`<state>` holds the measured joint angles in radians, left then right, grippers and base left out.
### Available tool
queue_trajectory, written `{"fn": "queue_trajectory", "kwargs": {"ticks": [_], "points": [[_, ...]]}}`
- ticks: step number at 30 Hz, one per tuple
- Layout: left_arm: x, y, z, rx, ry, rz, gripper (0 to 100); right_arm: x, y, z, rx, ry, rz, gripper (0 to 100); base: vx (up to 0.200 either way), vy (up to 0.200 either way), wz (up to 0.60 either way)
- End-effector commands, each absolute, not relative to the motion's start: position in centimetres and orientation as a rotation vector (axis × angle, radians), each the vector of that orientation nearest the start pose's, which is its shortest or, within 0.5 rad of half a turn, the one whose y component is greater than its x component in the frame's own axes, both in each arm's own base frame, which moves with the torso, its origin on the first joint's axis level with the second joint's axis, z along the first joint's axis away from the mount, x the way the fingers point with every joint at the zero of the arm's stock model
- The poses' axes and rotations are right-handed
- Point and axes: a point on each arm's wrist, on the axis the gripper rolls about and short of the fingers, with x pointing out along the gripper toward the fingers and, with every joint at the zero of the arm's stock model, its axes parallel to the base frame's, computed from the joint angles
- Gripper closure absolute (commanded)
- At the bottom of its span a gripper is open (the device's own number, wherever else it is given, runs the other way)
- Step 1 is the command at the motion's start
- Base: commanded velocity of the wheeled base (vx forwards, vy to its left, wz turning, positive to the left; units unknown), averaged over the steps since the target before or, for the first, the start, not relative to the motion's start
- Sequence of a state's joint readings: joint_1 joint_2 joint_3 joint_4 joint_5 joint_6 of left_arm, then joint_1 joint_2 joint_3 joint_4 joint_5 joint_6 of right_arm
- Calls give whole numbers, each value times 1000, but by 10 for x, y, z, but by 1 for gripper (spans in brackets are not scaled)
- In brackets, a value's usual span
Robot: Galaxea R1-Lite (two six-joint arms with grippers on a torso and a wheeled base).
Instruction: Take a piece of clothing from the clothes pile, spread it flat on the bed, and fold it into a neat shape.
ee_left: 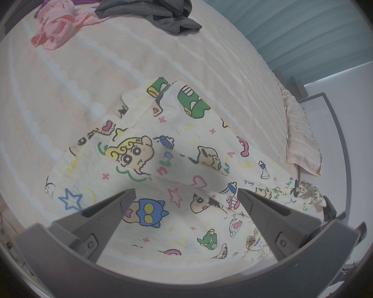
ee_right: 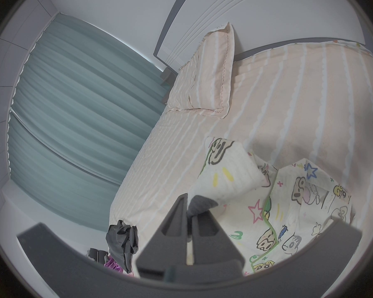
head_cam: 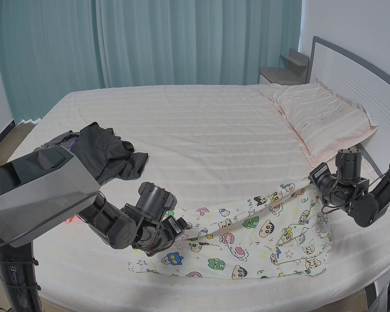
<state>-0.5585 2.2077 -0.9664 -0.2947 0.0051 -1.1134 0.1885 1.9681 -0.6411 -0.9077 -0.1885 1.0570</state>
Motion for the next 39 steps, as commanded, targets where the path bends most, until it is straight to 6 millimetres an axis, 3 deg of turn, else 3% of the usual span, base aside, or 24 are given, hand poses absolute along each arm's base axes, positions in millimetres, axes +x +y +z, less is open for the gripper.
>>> {"fn": "queue_trajectory", "kwargs": {"ticks": [1, 6, 15, 25, 26, 39], "points": [[306, -202, 8, -709, 1063, 98, 0, 320, 57, 83, 963, 371, -217, 100, 0, 0, 0], [297, -207, -4, -649, 1038, 149, 0, 320, 57, 84, 965, 368, -215, 100, 0, 0, 0], [308, -207, -24, -629, 917, 224, 0, 320, 57, 85, 967, 364, -211, 100, 0, 0, 0], [319, -202, -20, -682, 846, 216, 0, 321, 57, 80, 965, 373, -219, 100, 0, 0, 0], [320, -201, -20, -686, 842, 217, 100, 321, 57, 80, 966, 375, -220, 100, 0, 0, 0], [322, -194, 10, -746, 778, 212, 100, 319, 57, 80, 965, 377, -221, 100, 0, 0, 0]]}}
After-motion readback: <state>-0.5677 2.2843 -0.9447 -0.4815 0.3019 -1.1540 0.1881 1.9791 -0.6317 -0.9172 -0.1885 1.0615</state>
